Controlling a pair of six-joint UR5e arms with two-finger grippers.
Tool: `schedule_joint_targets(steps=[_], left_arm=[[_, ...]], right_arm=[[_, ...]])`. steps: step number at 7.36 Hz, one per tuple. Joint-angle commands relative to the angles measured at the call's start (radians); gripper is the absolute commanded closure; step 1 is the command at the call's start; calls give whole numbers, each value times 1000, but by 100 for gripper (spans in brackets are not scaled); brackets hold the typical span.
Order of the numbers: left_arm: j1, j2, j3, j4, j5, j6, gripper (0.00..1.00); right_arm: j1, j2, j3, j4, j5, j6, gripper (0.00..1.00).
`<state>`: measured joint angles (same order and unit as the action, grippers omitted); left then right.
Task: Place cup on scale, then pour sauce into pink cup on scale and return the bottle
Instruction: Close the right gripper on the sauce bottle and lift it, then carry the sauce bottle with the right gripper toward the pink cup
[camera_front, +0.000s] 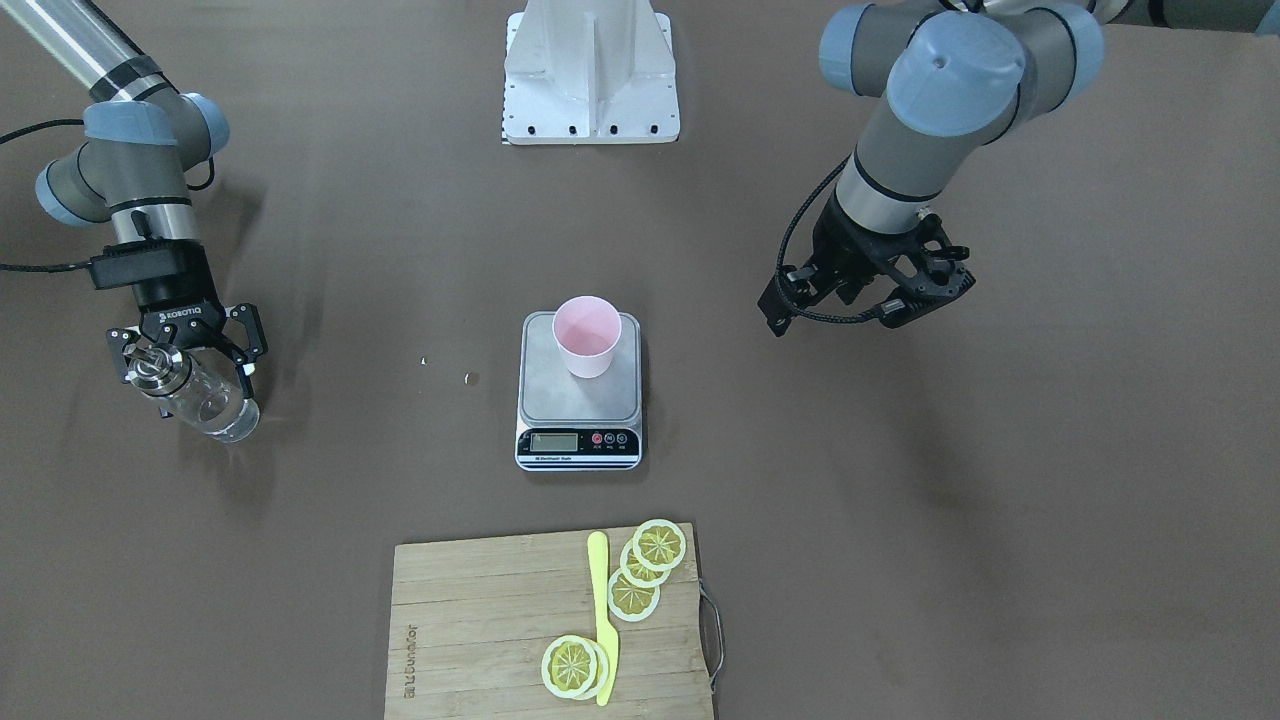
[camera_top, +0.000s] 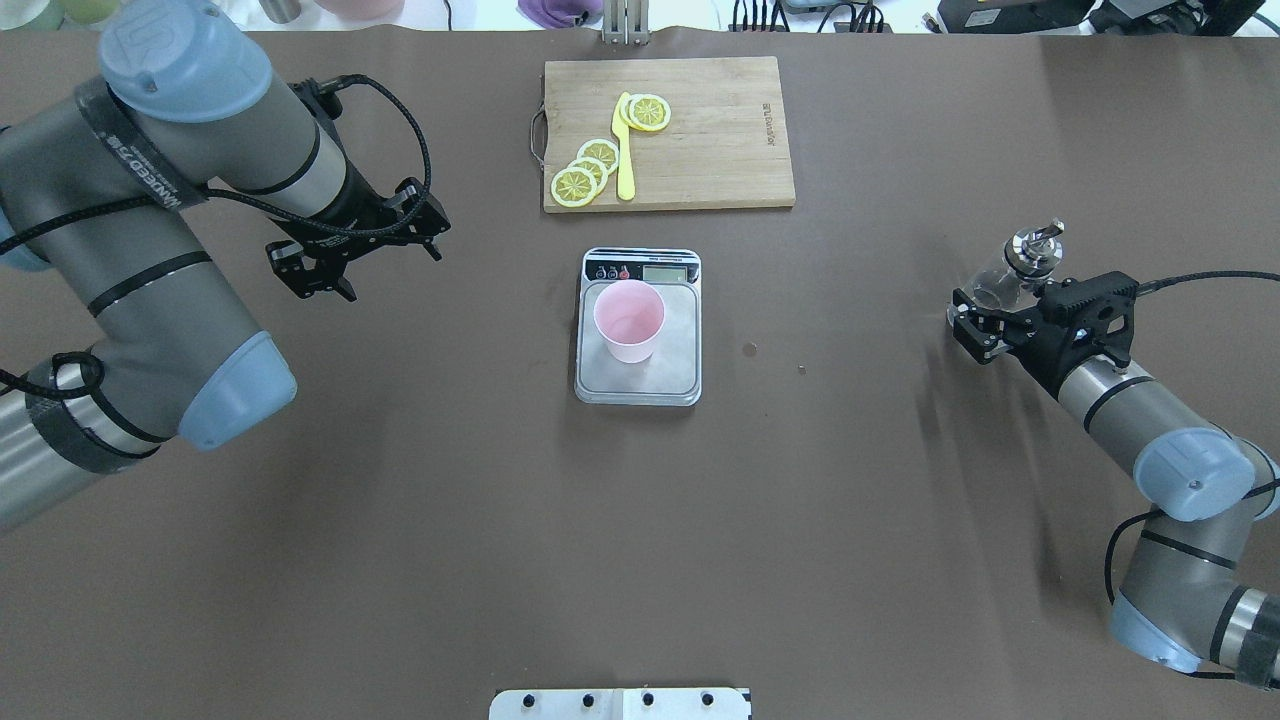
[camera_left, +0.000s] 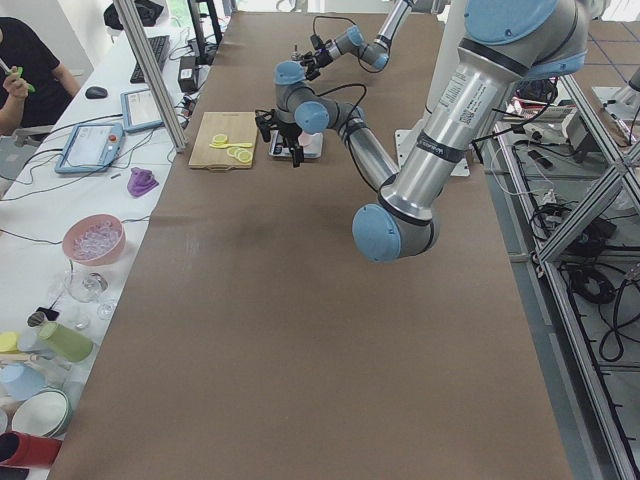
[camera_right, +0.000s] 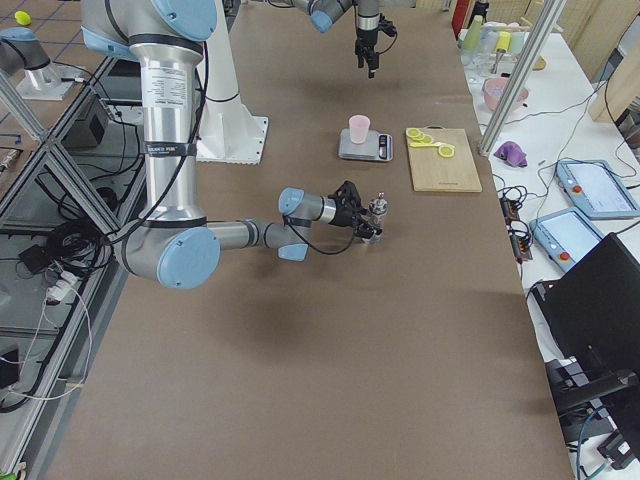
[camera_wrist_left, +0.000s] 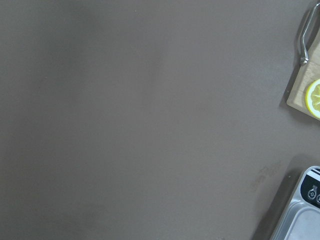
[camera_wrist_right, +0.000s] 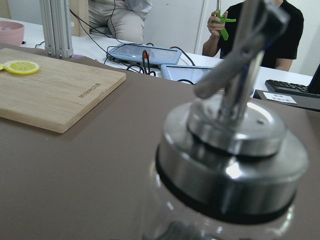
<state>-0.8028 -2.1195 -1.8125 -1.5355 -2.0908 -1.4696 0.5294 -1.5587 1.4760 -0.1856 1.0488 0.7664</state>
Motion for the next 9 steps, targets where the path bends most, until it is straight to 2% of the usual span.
schedule_joint_targets(steps=[1,2,3,4,8,9], left_arm=[[1,-2,-5,2,0,-2,1],[1,-3,-2,2,0,-2,1],[-1,-4,-1,2,0,0,1],[-1,-5,-1,2,0,0,1],[-1,0,-1,2,0,0,1],[-1,0,-2,0,0,0,1]], right_arm=[[15,3,0,0,16,5,39],[27,3,0,0,34,7,53],[40,6,1,2,52,8,72],[43,8,7,2,56,11,98],[142,5,62,-14,196,2,100],[161,3,90,-47,229,2,100]])
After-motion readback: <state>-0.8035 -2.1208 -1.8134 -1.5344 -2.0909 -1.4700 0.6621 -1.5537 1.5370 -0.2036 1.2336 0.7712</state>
